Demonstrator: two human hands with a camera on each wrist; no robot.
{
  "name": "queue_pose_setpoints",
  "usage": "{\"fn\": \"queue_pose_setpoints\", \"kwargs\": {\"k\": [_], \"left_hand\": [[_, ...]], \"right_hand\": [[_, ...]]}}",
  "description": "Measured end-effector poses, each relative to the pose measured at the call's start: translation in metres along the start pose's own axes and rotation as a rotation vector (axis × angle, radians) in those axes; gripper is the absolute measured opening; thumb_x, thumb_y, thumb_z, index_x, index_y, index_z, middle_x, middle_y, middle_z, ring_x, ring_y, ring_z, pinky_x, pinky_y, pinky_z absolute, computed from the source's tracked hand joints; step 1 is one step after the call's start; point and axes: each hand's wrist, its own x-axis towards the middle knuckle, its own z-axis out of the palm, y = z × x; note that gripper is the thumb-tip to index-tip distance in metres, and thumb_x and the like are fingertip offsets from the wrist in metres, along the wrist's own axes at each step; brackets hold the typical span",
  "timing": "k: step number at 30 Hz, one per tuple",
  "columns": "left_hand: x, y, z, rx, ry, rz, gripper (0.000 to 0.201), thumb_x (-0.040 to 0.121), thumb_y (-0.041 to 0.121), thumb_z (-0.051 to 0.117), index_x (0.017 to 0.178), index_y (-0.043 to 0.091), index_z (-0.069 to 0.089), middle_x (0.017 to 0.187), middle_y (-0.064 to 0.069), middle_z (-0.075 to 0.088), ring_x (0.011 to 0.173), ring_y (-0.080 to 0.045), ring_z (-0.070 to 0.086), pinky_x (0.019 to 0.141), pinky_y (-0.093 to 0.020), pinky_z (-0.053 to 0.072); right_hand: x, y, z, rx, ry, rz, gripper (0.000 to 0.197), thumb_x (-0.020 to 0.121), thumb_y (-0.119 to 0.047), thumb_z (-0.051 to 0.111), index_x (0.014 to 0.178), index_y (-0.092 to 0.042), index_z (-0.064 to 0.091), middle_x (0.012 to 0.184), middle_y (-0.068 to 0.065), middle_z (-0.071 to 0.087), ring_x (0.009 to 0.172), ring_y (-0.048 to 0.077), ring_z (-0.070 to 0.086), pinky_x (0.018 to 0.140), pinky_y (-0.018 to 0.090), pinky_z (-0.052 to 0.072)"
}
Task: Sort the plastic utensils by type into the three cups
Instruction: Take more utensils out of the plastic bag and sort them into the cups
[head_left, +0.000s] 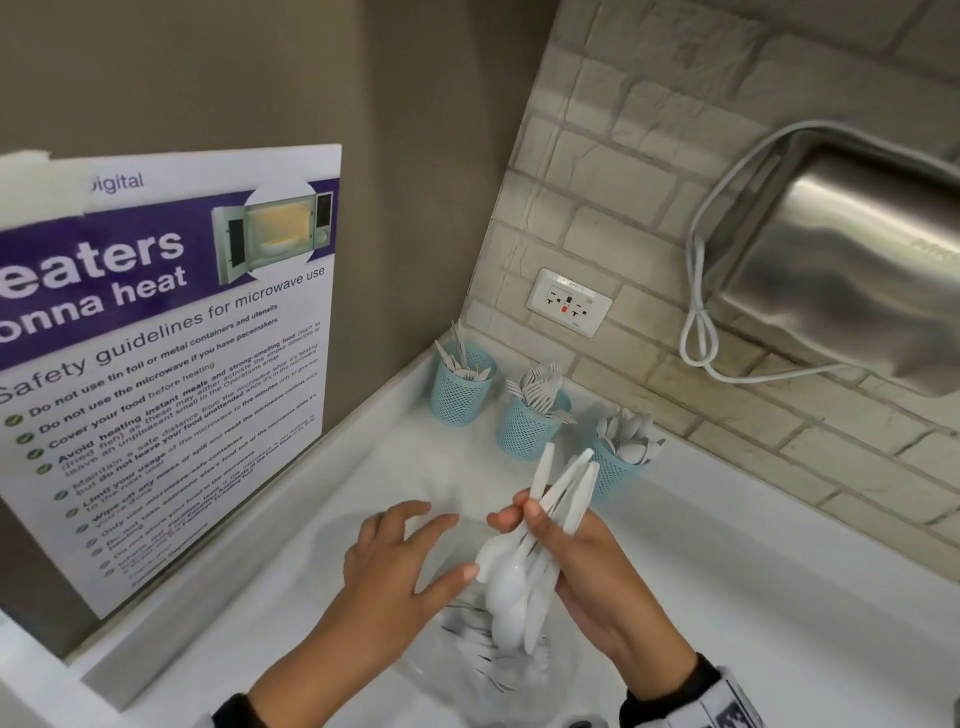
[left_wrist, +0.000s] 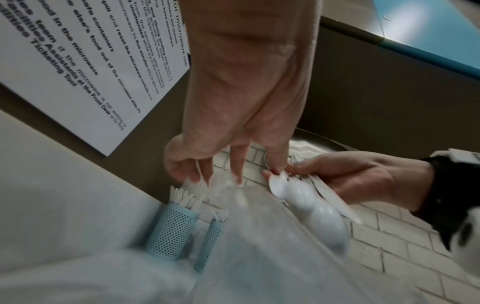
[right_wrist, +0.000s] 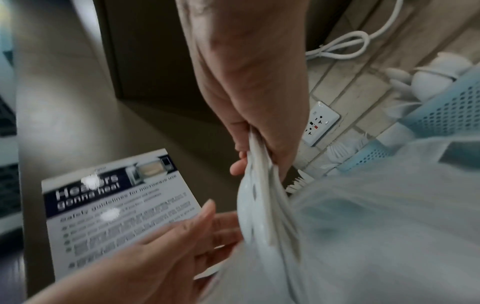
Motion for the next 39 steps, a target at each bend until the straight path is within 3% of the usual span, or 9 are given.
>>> {"fn": "queue_pose_setpoints", "kwargs": {"k": [3,6,11,16,22,25,29,35,39], "left_hand": [[-0.002,0.008,-0.005,-0.255,0.154,0.122,0.083,0.063,0.093,0.012,0.124,0.048,0.046,0.131,0.026,0.035,0.123,0.012,0.022,0.1,-0.015,0.021],[-0.007,0.023,-0.009,-0.539,0.056,0.151,0.052,0.074,0.074,0.045,0.118,0.045,0.045,0.12,0.026,0.052,0.117,0.007,0.045,0.097,-0.014,0.037],[-0.014,0.039,-0.005,-0.707,-0.159,0.105,0.068,0.076,0.031,0.077,0.12,0.039,0.025,0.115,0.021,0.055,0.094,0.009,0.059,0.074,-0.009,0.046],[-0.009,0.027,-0.008,-0.802,-0.015,0.043,0.066,0.065,0.021,0.078,0.113,0.042,0.038,0.1,0.012,0.065,0.085,-0.004,0.064,0.075,-0.03,0.057],[-0.006,0.023,-0.014,-1.095,0.145,-0.089,0.07,0.055,0.014,0.086,0.113,0.037,0.054,0.096,0.003,0.071,0.08,-0.007,0.068,0.062,-0.022,0.054],[-0.003,0.025,-0.014,-1.277,0.163,-0.133,0.069,0.068,-0.005,0.079,0.121,0.027,0.049,0.094,0.006,0.074,0.082,-0.005,0.069,0.065,-0.016,0.054],[-0.005,0.026,-0.009,-1.197,0.053,-0.067,0.08,0.057,0.029,0.085,0.128,0.027,0.048,0.123,0.011,0.063,0.116,-0.001,0.057,0.093,-0.021,0.047],[-0.011,0.039,-0.009,-1.15,0.023,-0.049,0.037,0.084,0.031,0.061,0.121,0.034,0.059,0.12,0.017,0.065,0.116,0.001,0.057,0.099,-0.018,0.045],[-0.009,0.038,-0.016,-1.253,0.085,-0.106,0.026,0.095,0.028,0.048,0.108,0.026,0.071,0.117,0.006,0.068,0.112,-0.011,0.062,0.103,-0.033,0.043]], "right_hand": [[-0.002,-0.012,0.008,0.265,-0.029,0.016,0.017,0.095,-0.017,0.051,0.105,-0.005,0.057,0.093,0.014,0.07,0.103,0.028,0.066,0.096,0.042,0.05],[-0.004,-0.019,0.024,0.465,-0.053,0.035,0.013,0.095,-0.013,0.048,0.103,-0.004,0.054,0.084,0.012,0.066,0.098,0.027,0.068,0.085,0.038,0.057],[-0.001,-0.018,0.041,0.635,0.01,0.082,0.007,0.094,-0.011,0.052,0.092,-0.006,0.057,0.078,0.008,0.062,0.09,0.022,0.069,0.091,0.038,0.052],[0.0,-0.016,0.038,0.642,0.042,0.078,0.011,0.094,-0.019,0.053,0.09,-0.01,0.058,0.077,0.007,0.059,0.082,0.02,0.062,0.088,0.036,0.049],[-0.001,-0.01,0.034,0.706,0.096,0.093,0.013,0.087,-0.022,0.06,0.092,-0.009,0.063,0.069,0.001,0.05,0.044,0.004,0.04,0.037,0.014,0.035],[0.0,-0.008,0.038,0.897,0.155,0.141,0.016,0.085,-0.018,0.063,0.096,-0.006,0.065,0.081,0.003,0.065,0.054,0.004,0.055,0.041,0.012,0.043],[-0.005,-0.004,0.049,0.979,0.129,0.207,0.017,0.089,-0.019,0.061,0.098,-0.005,0.064,0.084,0.006,0.068,0.06,0.007,0.064,0.05,0.016,0.053],[-0.016,0.013,0.066,0.942,-0.057,0.316,0.037,0.094,-0.023,0.06,0.125,-0.001,0.062,0.134,0.017,0.057,0.122,0.022,0.057,0.106,0.029,0.042],[-0.018,0.016,0.067,0.882,-0.068,0.362,0.043,0.087,-0.025,0.066,0.124,-0.003,0.063,0.121,0.008,0.066,0.084,0.012,0.068,0.084,0.021,0.054]]}}
